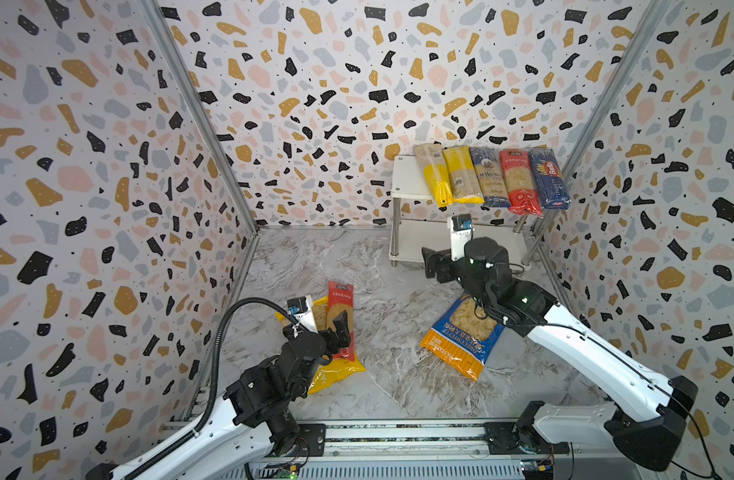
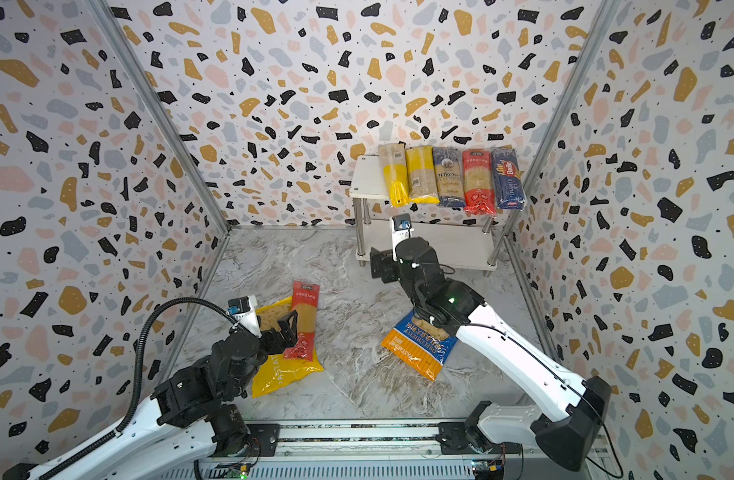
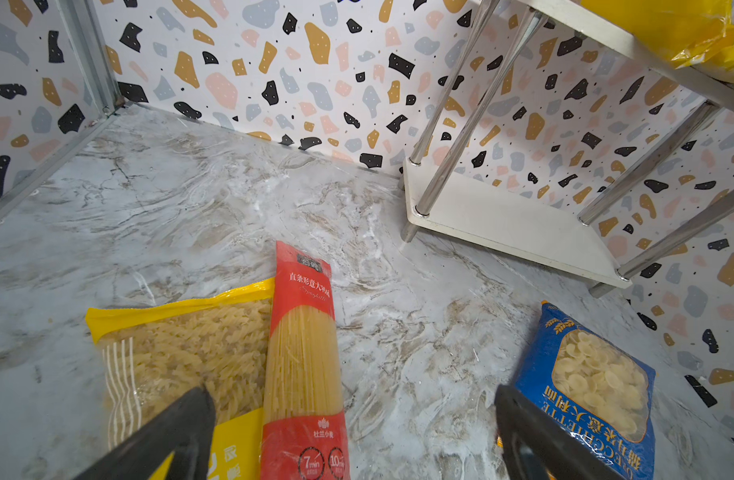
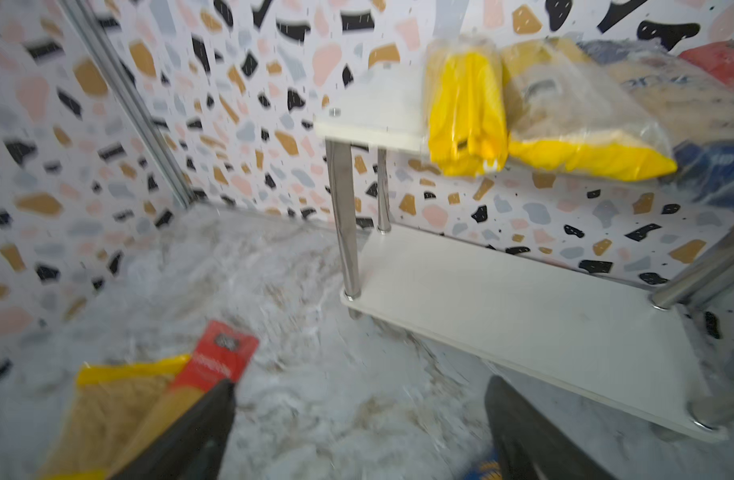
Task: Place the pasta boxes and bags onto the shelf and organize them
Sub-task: 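Lower the right gripper toward the orecchiette bag while the left descends onto spaghetti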
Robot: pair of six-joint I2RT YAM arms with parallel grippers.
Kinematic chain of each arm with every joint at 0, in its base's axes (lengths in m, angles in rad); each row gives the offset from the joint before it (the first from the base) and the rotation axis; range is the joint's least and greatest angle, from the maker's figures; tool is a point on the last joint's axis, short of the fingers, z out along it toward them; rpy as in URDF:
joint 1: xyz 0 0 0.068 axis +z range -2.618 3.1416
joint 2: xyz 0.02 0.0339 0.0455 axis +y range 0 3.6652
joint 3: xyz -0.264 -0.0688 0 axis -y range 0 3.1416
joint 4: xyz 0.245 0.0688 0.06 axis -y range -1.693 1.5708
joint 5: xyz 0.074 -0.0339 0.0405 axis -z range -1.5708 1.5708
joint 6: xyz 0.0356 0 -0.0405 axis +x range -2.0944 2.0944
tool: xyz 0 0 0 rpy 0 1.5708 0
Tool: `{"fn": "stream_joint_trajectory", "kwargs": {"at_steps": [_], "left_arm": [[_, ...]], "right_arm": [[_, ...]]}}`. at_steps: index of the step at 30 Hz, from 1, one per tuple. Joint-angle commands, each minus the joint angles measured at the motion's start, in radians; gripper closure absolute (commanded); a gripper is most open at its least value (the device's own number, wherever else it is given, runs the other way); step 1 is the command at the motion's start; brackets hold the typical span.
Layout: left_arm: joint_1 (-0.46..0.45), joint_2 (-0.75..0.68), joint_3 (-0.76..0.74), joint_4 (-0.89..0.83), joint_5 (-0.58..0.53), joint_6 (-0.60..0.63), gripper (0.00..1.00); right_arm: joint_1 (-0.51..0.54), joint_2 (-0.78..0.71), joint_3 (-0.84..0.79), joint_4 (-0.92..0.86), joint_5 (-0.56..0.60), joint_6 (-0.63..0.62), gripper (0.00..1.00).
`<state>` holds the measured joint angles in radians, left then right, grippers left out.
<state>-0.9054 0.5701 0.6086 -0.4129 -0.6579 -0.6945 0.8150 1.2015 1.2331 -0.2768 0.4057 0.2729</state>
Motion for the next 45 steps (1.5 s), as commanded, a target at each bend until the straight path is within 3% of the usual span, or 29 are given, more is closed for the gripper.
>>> {"fn": "stream_joint_trajectory", "kwargs": {"at_steps": [1,10,29,38,45], "left_arm": [[0.0,0.0,-0.036,-0.026,0.012,-0.044,0.01],[0.001,0.137,-0.124,-0.024,0.009,-0.129,0.0],[0.001,0.644,-0.052,0.136,0.032,-0.092,0.01],[0.003,0.812,-0.004,0.145,-0.003,-0.067,0.0],[0.008,0.877,0.008,0.123,-0.017,-0.076,0.12]], "right_arm": [[0.047,-0.082,-0.099,0.016,0.005,0.081,0.01],[0.079,-0.21,-0.38,0.008,-0.056,0.231,0.01],[0.081,-0.403,-0.465,-0.07,-0.033,0.244,0.01],[0.079,-0.441,-0.489,-0.091,-0.023,0.241,0.01],[0.077,-0.456,-0.491,-0.094,-0.027,0.232,0.01]]}}
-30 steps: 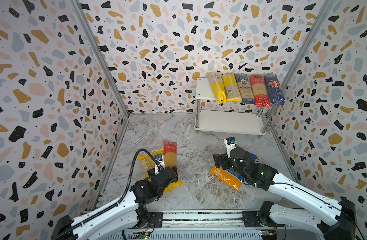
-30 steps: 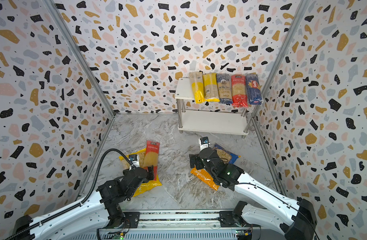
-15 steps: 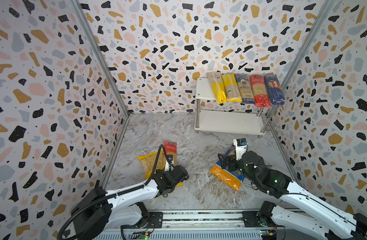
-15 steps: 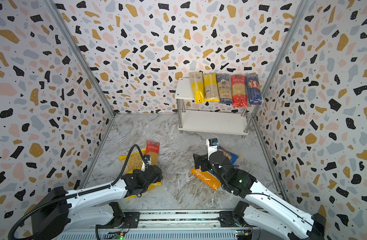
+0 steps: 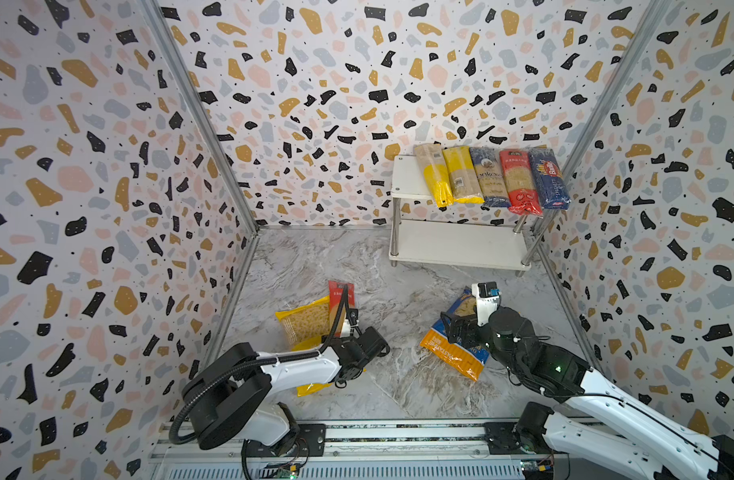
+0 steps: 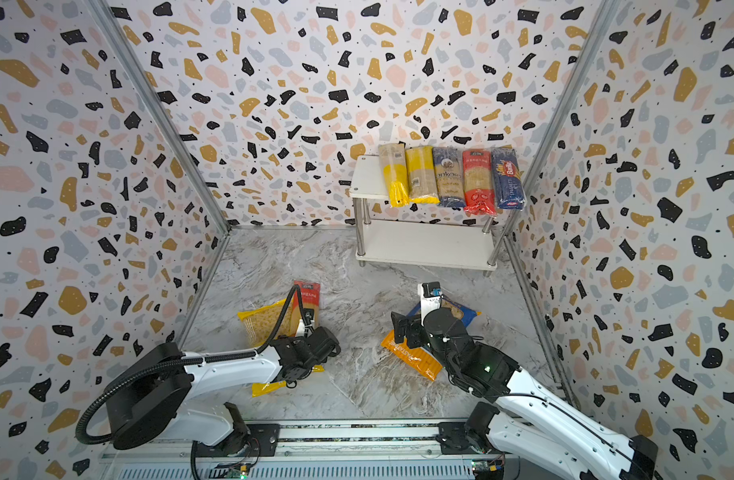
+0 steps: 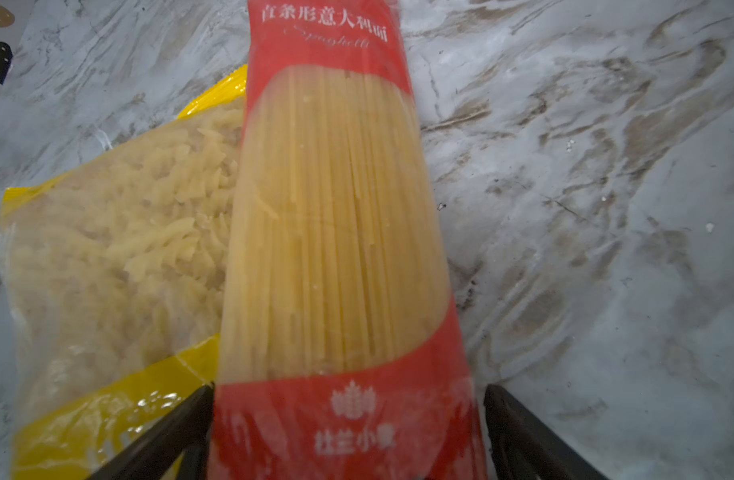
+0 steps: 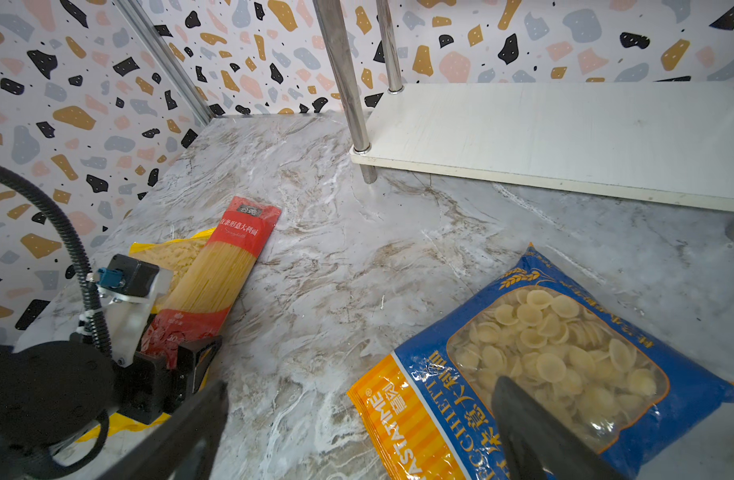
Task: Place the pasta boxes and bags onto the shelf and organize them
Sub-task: 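Lower the right gripper toward the orecchiette bag while the left descends onto spaghetti, then close the left gripper on the red-labelled spaghetti pack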
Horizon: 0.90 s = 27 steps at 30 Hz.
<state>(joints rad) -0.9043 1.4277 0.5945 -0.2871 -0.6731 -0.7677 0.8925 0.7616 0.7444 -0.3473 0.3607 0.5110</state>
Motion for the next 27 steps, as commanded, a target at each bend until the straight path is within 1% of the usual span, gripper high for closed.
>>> {"fn": "stream_joint_trajectory", "kwargs": {"at_steps": [1,4,5,7,9,11,12,15,21,22,24,27], "left_arm": [[0.007,0.021,0.022,-0.005,-0.003,-0.002,0.13],[0.011,0.028,0.024,-0.007,-0.003,0.0,0.17],[0.012,0.03,0.026,-0.007,-0.002,0.003,0.2],[0.013,0.036,0.031,-0.007,0.0,0.01,0.29],[0.015,0.046,0.041,-0.01,0.001,0.017,0.4],[0.017,0.058,0.048,-0.011,0.005,0.023,0.48],[0.017,0.064,0.051,-0.01,0.007,0.026,0.49],[0.016,0.084,0.06,-0.007,0.015,0.038,0.63],[0.017,0.1,0.083,-0.001,0.024,0.06,0.68],[0.018,0.098,0.087,0.004,0.028,0.064,0.7],[0.016,0.091,0.091,0.028,0.047,0.082,0.79],[0.016,0.069,0.087,0.09,0.09,0.106,0.86]], "right_arm": [[0.0,-0.015,-0.002,-0.024,0.018,-0.009,0.01],[-0.002,-0.014,-0.002,-0.022,0.017,-0.012,0.01],[-0.001,-0.012,-0.002,-0.023,0.016,-0.012,0.01],[-0.003,-0.008,-0.003,-0.021,0.012,-0.013,0.01],[-0.004,-0.007,-0.006,-0.021,0.006,-0.012,0.01],[-0.003,-0.006,-0.012,-0.018,-0.003,-0.008,0.01],[-0.004,-0.005,-0.017,-0.017,-0.008,-0.005,0.01],[-0.005,-0.006,-0.04,-0.01,-0.021,0.001,0.01],[-0.009,-0.005,-0.077,0.005,-0.037,0.015,0.01],[-0.01,-0.004,-0.077,0.006,-0.04,0.017,0.01],[-0.012,0.0,-0.076,0.006,-0.045,0.02,0.01],[-0.014,0.008,-0.066,0.003,-0.051,0.022,0.01]]}}
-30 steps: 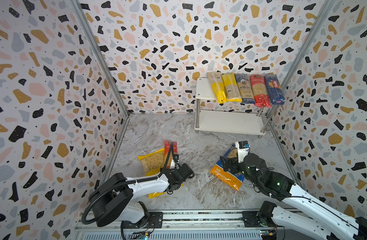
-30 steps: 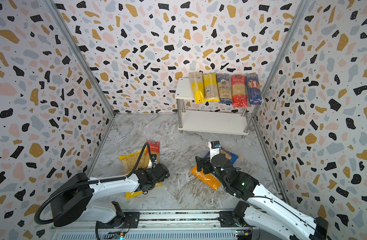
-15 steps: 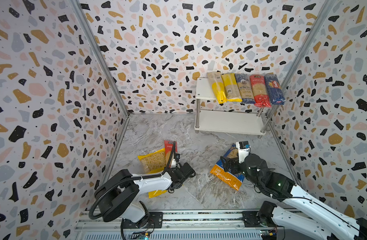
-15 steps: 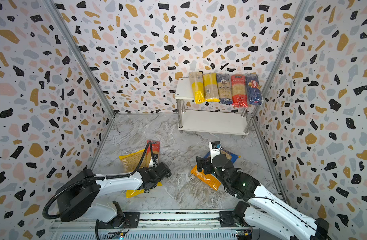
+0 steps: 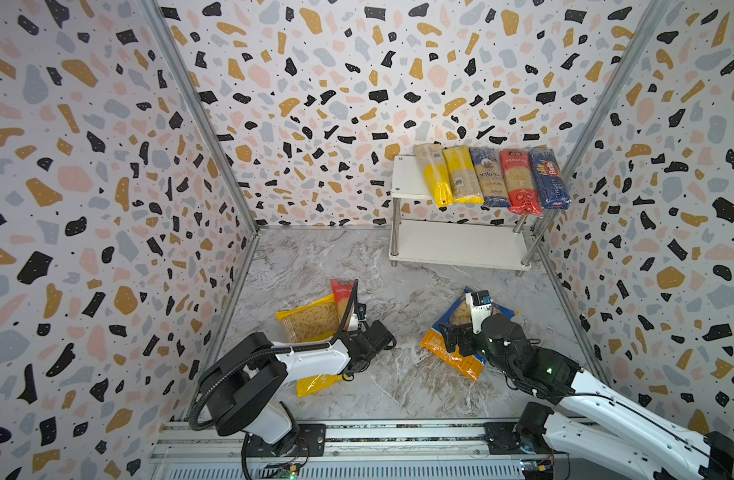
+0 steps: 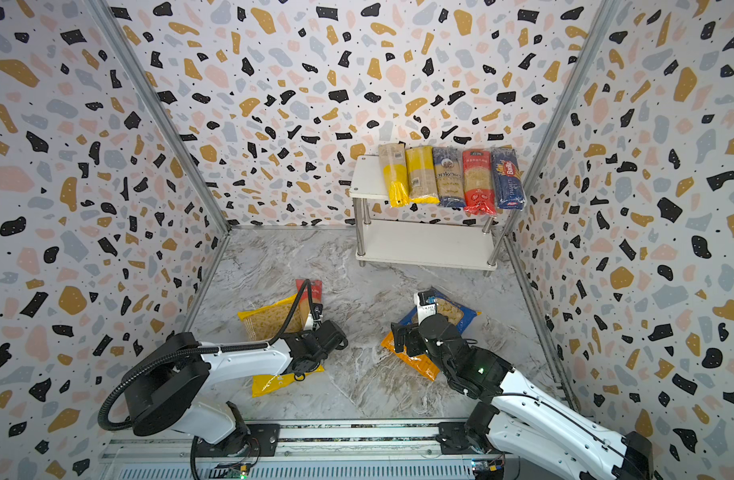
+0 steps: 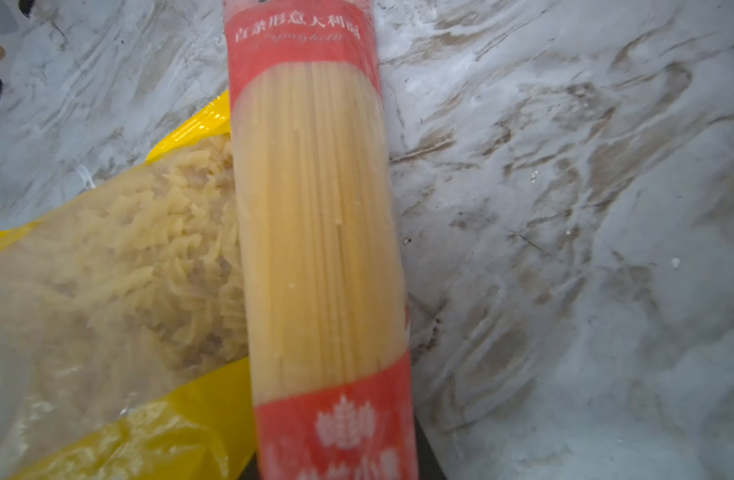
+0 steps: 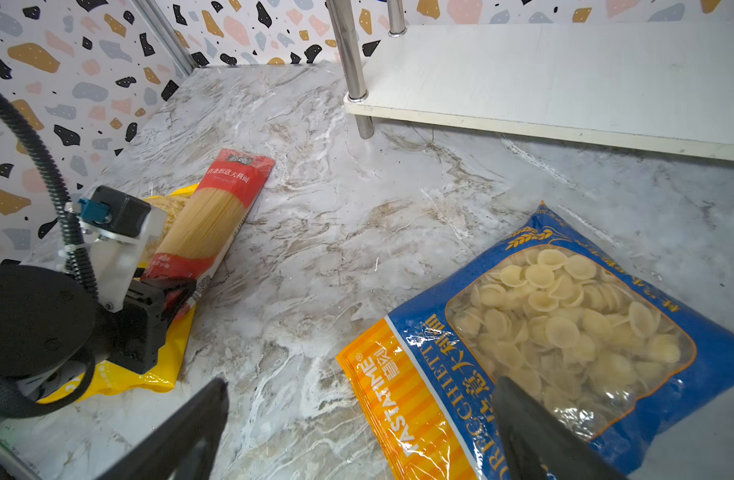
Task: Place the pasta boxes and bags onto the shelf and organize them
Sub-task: 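Close the left gripper on the red-labelled spaghetti pack, then lift the red-labelled spaghetti with the left gripper toward the top shelf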
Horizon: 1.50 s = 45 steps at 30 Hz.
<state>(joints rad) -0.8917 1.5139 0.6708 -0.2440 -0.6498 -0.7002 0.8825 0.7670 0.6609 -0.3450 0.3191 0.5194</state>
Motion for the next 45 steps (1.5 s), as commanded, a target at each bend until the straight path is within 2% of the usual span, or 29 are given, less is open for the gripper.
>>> {"fn": "stream_joint_trajectory", "kwargs": {"at_steps": [1,10,19,32,45], "left_arm": [[0.004,-0.023,0.012,0.067,0.077,0.043,0.87],[0.004,0.028,0.046,0.164,0.144,0.093,0.92],[0.005,0.011,-0.003,0.219,0.157,0.119,0.94],[0.004,-0.213,-0.06,0.164,0.105,0.17,1.0],[0.008,-0.373,-0.058,0.128,0.057,0.241,1.0]], "right_arm": [[-0.005,0.006,0.02,-0.001,-0.012,0.013,0.01],[-0.007,0.025,0.055,-0.033,-0.013,0.031,0.01],[-0.007,0.06,0.08,-0.055,0.006,0.053,0.01],[-0.006,0.173,0.123,0.011,-0.03,0.05,0.01],[-0.007,0.194,0.123,0.027,-0.037,0.041,0.01]]}}
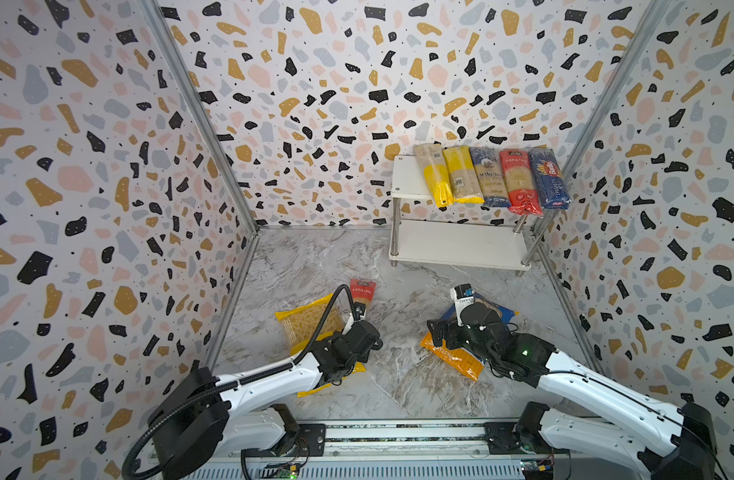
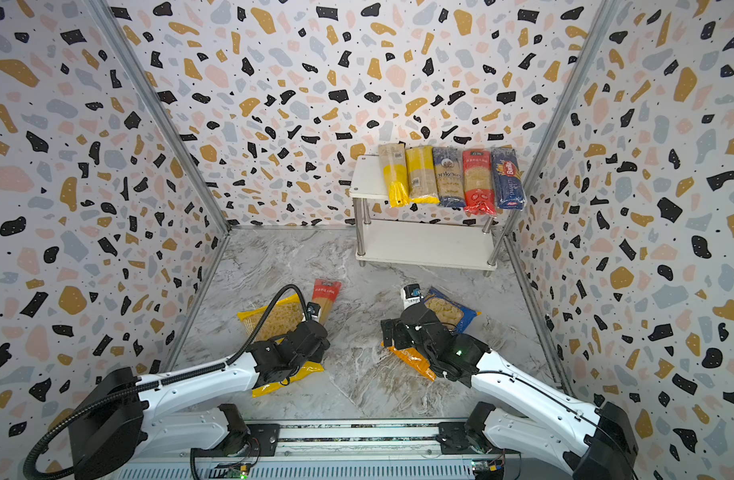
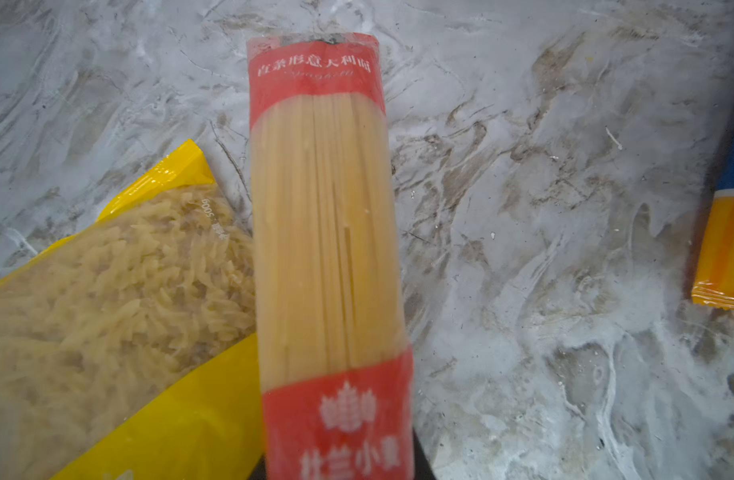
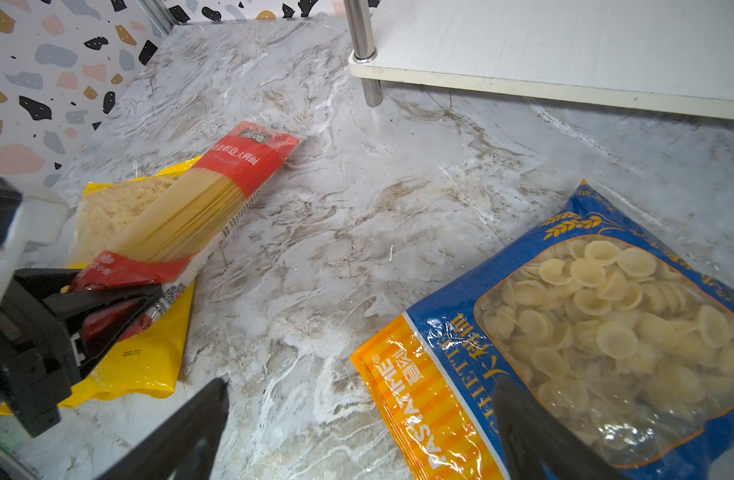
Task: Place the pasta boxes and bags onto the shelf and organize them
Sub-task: 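Lift the red-labelled spaghetti with the left gripper toward the top shelf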
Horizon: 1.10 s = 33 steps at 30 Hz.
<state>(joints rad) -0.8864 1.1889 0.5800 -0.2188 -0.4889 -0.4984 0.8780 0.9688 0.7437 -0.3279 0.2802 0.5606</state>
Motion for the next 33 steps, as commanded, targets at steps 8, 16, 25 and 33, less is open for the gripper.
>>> {"fn": "stream_joint_trajectory", "kwargs": {"at_steps": [8,16,25,33], "left_arm": [[0.006,-0.117,0.186,-0.025,-0.154,0.073,1.0],[0.006,-0.148,0.449,-0.135,-0.225,0.148,1.0],[0.007,-0.041,0.799,-0.237,-0.336,0.248,1.0],[0.006,0.167,1.153,-0.212,-0.303,0.32,1.0]], "right_arm": [[-0.004,-0.033,0.047,-0.001,0.002,-0.007,0.01],[-0.004,-0.052,0.06,-0.007,0.006,-0.014,0.01],[-0.004,-0.088,0.065,-0.023,0.01,-0.013,0.01],[-0.004,-0.109,0.087,-0.043,0.022,-0.018,0.01]]}}
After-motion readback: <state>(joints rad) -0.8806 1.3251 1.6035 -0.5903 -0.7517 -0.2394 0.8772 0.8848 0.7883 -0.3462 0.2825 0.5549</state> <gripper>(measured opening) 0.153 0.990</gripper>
